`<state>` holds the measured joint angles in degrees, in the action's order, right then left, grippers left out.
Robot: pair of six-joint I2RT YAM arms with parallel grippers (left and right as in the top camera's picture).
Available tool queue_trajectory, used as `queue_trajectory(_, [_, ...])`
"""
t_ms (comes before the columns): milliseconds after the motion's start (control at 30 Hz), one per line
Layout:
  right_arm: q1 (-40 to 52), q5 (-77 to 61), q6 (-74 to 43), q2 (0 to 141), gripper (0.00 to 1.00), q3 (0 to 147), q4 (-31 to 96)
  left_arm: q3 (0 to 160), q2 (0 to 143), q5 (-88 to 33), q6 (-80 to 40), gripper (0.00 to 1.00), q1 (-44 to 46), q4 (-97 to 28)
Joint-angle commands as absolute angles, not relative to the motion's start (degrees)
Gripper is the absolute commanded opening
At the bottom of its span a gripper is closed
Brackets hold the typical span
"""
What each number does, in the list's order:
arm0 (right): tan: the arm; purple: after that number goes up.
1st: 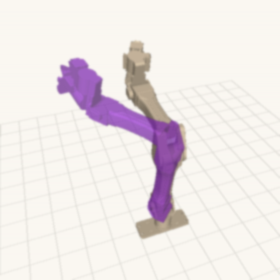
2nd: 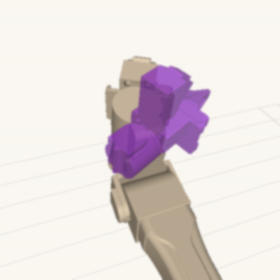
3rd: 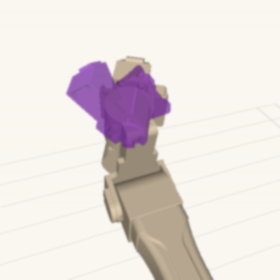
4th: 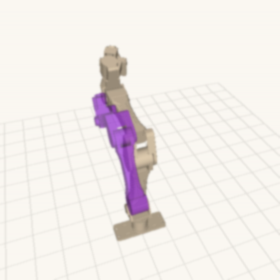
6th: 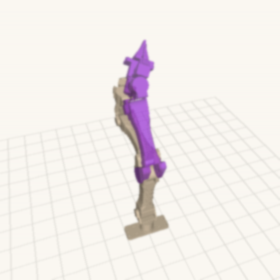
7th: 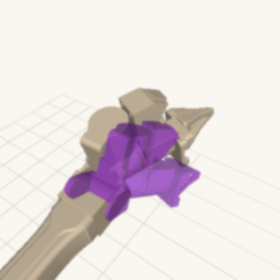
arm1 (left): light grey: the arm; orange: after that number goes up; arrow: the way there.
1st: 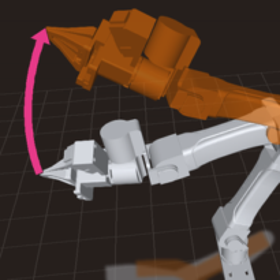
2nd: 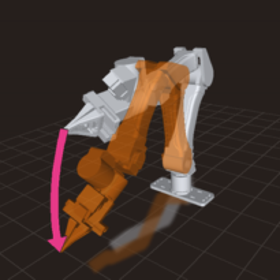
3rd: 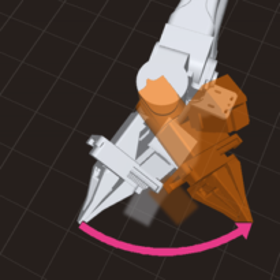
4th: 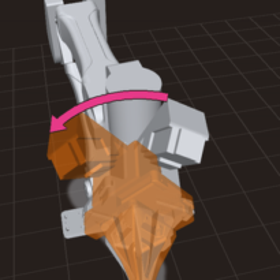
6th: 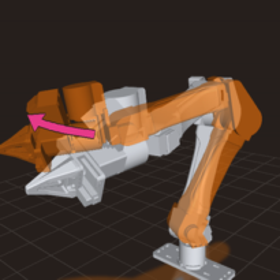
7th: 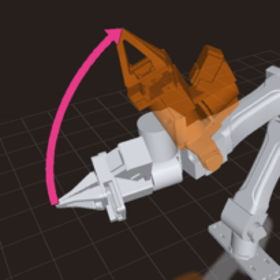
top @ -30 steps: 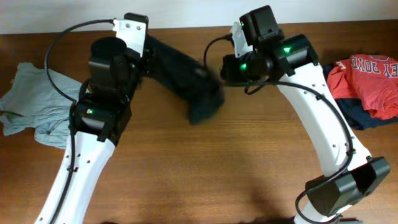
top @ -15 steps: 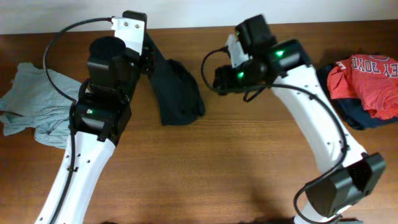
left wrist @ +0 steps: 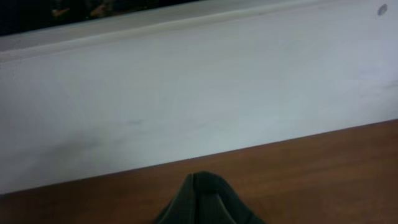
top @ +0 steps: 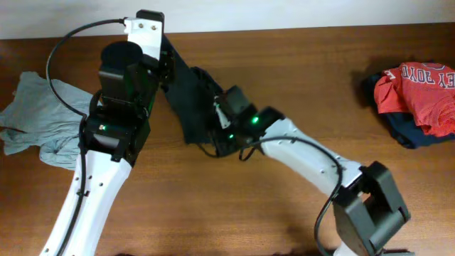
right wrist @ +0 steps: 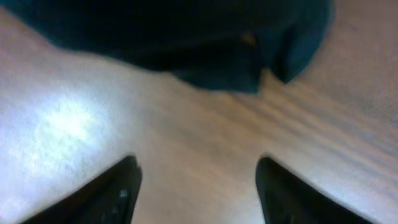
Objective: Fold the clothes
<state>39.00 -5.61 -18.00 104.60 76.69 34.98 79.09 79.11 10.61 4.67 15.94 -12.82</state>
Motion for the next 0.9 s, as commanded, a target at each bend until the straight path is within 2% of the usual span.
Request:
queue_trajectory(0, [43.64, 2.37, -19.62, 104.90, 0.58, 74.81, 29.80, 79.68, 78.39, 11.88, 4.34, 0.00, 15.70, -12.45])
queue_trajectory(167, [48.60, 13.93, -19.88, 107.55, 0.48, 74.74, 21.08, 79.68, 78.39, 11.88, 4.32, 0.01, 15.68, -12.47])
queue_trajectory(267, [49.45, 18.48, -20.49, 109.71, 0.48, 74.74, 16.53, 79.68, 78.39, 11.88, 4.32, 0.01, 15.70, -12.49])
queue_trajectory(500, [49.50, 19.62, -19.09, 114.13, 0.49, 74.78, 10.26, 79.68, 78.39, 11.88, 4.32, 0.01, 15.70, -12.53])
queue_trajectory(733, [48.88, 28.51, -19.09, 115.13, 0.49, 74.78, 12.69, 79.68, 78.39, 11.88, 4.29, 0.00, 15.70, -13.23])
queue_trajectory(867, [46.63, 27.92, -19.11, 115.13, 0.47, 74.78, 13.52, 79.68, 78.39, 11.88, 4.29, 0.01, 15.70, -13.87])
